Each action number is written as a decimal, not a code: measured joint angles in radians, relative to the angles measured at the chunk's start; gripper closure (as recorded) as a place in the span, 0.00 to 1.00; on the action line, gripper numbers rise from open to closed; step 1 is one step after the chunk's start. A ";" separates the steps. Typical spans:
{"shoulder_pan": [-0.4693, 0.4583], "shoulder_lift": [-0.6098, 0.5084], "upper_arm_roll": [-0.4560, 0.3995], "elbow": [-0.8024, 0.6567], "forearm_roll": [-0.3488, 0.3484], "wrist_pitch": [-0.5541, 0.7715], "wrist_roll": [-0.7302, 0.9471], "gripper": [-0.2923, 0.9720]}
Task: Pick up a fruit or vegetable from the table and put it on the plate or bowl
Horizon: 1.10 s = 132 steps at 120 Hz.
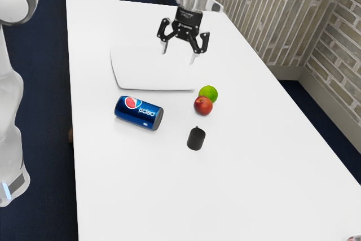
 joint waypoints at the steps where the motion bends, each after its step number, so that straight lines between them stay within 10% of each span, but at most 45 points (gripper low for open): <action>1: 0.000 0.000 0.000 0.000 -0.002 0.000 -0.005 0.23; 73: -0.123 0.155 -0.025 0.159 -0.034 0.013 -0.445 0.23; 132: 0.214 0.093 -0.037 -0.053 0.144 0.256 -0.452 0.23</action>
